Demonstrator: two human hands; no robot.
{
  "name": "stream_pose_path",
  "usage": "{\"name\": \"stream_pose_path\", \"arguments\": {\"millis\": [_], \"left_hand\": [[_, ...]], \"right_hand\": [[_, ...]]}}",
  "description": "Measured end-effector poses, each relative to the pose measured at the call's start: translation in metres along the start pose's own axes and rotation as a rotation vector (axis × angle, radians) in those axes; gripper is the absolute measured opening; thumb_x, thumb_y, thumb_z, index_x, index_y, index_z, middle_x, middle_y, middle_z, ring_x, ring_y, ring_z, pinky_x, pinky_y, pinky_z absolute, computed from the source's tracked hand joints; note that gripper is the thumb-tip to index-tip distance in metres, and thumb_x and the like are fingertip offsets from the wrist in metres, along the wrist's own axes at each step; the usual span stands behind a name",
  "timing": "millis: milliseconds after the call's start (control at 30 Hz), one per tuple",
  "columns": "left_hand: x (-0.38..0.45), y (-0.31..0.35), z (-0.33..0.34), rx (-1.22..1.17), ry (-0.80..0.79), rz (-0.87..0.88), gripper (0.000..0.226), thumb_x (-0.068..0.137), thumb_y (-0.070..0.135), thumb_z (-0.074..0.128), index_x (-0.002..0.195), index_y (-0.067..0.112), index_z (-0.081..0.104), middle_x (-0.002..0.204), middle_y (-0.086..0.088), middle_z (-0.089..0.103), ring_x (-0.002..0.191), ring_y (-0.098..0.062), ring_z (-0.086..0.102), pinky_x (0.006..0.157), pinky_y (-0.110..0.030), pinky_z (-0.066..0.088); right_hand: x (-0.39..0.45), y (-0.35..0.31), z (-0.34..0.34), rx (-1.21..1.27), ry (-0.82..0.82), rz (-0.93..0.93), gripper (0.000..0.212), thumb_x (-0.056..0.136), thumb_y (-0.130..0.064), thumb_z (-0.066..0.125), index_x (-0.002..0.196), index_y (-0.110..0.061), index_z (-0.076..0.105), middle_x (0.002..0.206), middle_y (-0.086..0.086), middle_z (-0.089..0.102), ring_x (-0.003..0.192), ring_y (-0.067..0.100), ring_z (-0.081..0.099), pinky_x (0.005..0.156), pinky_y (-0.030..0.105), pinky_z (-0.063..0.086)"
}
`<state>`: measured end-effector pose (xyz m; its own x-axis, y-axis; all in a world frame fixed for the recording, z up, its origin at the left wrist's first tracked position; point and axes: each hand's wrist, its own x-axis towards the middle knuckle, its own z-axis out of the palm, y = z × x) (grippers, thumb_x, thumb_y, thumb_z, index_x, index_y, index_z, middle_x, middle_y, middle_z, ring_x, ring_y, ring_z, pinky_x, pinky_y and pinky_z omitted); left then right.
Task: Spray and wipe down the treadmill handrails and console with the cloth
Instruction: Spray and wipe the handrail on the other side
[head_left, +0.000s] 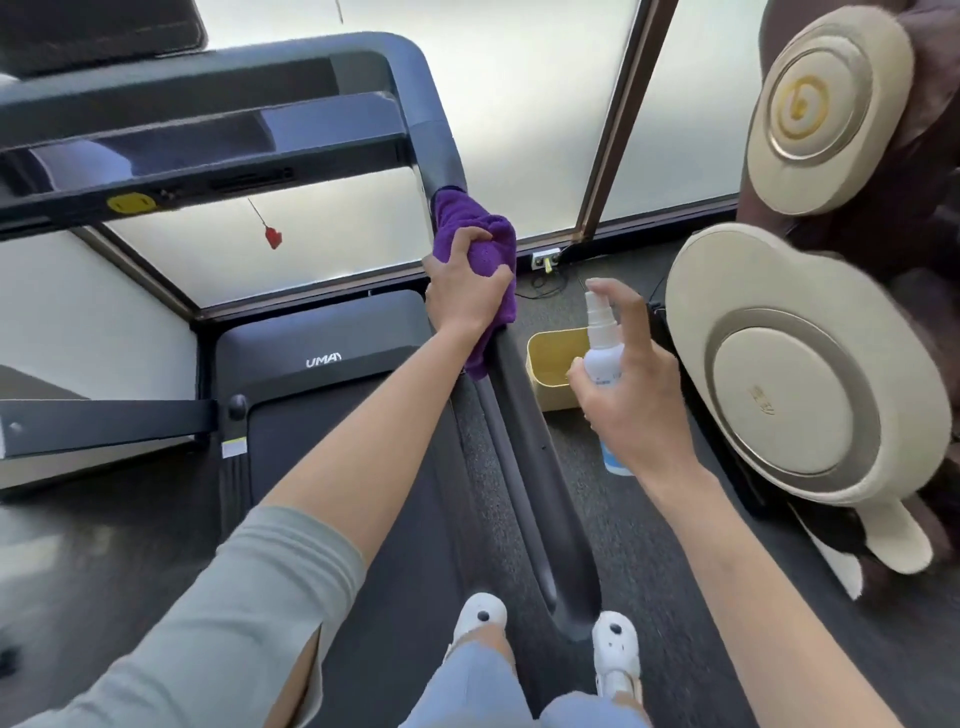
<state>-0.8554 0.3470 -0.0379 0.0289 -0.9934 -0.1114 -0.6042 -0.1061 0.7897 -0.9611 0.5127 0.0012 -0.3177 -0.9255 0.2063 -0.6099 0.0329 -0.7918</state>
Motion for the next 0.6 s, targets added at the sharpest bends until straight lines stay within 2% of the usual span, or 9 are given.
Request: {"name": "stream_pose_path", "arguments": {"millis": [67,200,300,400,500,600], "left_hand": [[-0.007,-0.005,0.003,-0.027,0.034,-0.010,0.037,0.082,0.036,0.061,0.118,0.042,0.051,0.114,-0.005,0.042,0.102,-0.035,0.057,0.085,-0.028,0.038],[-0.018,-0.005,0.005,-0.045,0.036,-0.008,0.040,0.082,0.037,0.062,0.119,0.044,0.050,0.115,-0.005,0.046,0.102,-0.033,0.056,0.092,-0.034,0.044],[-0.029,-0.014,0.010,-0.079,0.081,0.035,0.040,0.080,0.036,0.066,0.117,0.044,0.051,0.122,-0.004,0.053,0.106,-0.028,0.056,0.097,-0.034,0.044],[-0.054,-0.025,0.014,-0.174,0.121,0.064,0.035,0.080,0.031,0.069,0.108,0.042,0.052,0.116,0.003,0.055,0.106,-0.022,0.058,0.098,-0.036,0.047],[-0.085,-0.028,0.017,-0.285,0.103,0.061,0.035,0.080,0.023,0.072,0.109,0.035,0.054,0.114,0.003,0.054,0.105,-0.022,0.060,0.092,-0.037,0.053],[-0.117,-0.031,0.019,-0.265,0.110,0.051,0.037,0.081,0.023,0.072,0.113,0.033,0.055,0.118,0.002,0.052,0.104,-0.021,0.060,0.089,-0.035,0.055]], "right_hand": [[0.001,0.008,-0.004,0.006,-0.017,-0.082,0.070,0.086,0.000,0.062,0.131,-0.045,0.033,0.062,-0.006,0.042,0.064,0.027,0.049,0.069,0.037,0.048],[-0.001,0.034,-0.008,0.025,-0.009,-0.185,0.068,0.086,-0.002,0.064,0.131,-0.045,0.037,0.060,-0.006,0.042,0.050,0.012,0.043,0.055,0.030,0.044],[-0.005,0.071,-0.001,0.103,-0.093,-0.305,0.068,0.085,0.000,0.065,0.131,-0.043,0.039,0.060,-0.003,0.044,0.050,0.012,0.043,0.051,0.025,0.042],[-0.018,0.103,0.002,0.142,-0.220,-0.438,0.070,0.084,0.003,0.065,0.133,-0.038,0.037,0.062,0.002,0.047,0.051,0.018,0.047,0.052,0.023,0.039],[-0.037,0.124,-0.009,0.187,-0.277,-0.462,0.068,0.083,0.003,0.063,0.133,-0.036,0.037,0.061,0.003,0.047,0.051,0.018,0.046,0.053,0.024,0.039],[-0.057,0.134,-0.031,0.232,-0.316,-0.429,0.068,0.084,0.002,0.063,0.132,-0.039,0.039,0.061,0.004,0.050,0.050,0.011,0.044,0.054,0.020,0.039]]}}
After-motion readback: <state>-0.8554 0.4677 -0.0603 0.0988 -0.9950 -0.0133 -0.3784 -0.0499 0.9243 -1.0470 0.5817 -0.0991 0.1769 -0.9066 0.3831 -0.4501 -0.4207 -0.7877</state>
